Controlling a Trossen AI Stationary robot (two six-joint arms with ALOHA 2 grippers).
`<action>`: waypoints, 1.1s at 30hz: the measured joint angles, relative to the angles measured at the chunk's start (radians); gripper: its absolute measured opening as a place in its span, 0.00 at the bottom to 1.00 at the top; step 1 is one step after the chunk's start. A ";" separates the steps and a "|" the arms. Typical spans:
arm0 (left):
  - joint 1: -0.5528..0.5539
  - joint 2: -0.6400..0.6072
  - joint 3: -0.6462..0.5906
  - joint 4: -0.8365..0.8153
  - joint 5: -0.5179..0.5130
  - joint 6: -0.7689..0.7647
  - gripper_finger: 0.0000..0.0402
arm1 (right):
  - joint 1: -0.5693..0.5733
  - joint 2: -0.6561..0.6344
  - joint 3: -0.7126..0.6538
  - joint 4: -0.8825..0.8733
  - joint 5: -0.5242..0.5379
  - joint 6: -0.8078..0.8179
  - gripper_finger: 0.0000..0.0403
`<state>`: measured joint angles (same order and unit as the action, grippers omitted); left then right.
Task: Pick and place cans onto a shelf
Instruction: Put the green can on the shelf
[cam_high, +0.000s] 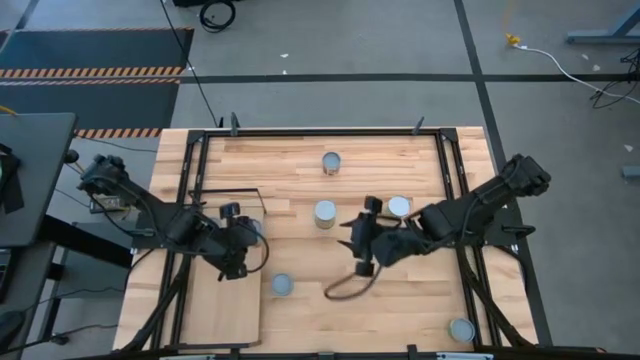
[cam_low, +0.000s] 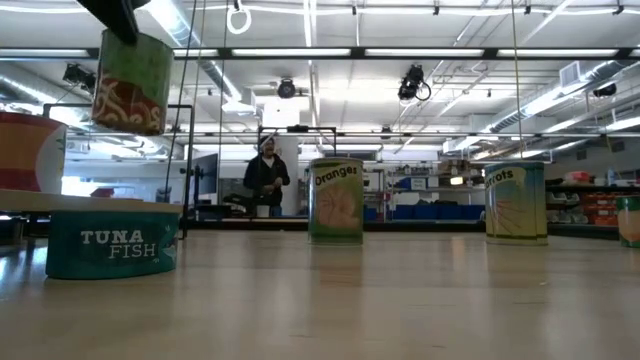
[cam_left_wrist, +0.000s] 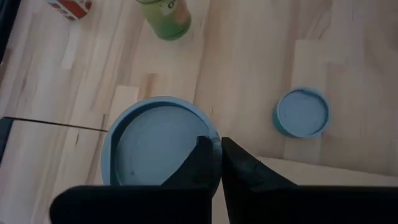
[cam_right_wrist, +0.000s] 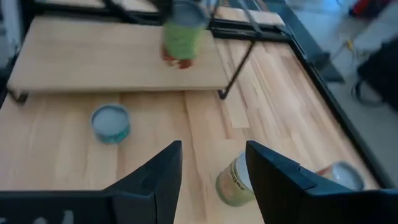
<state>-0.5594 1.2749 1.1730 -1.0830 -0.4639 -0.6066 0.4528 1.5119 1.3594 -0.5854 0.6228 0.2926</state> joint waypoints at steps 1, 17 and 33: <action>0.000 0.000 -0.011 0.000 0.000 -0.001 0.04 | -0.012 -0.002 0.000 0.000 -0.011 0.028 0.46; 0.008 -0.084 -0.273 0.082 -0.068 -0.174 0.04 | -0.037 0.008 0.000 0.012 -0.013 0.072 0.44; 0.061 -0.093 -0.336 0.108 -0.075 -0.242 0.21 | -0.058 0.008 0.000 0.039 0.014 0.030 0.50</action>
<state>-0.4981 1.1816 0.8375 -0.9747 -0.5386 -0.8482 0.3950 1.5200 1.3594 -0.5461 0.6369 0.3222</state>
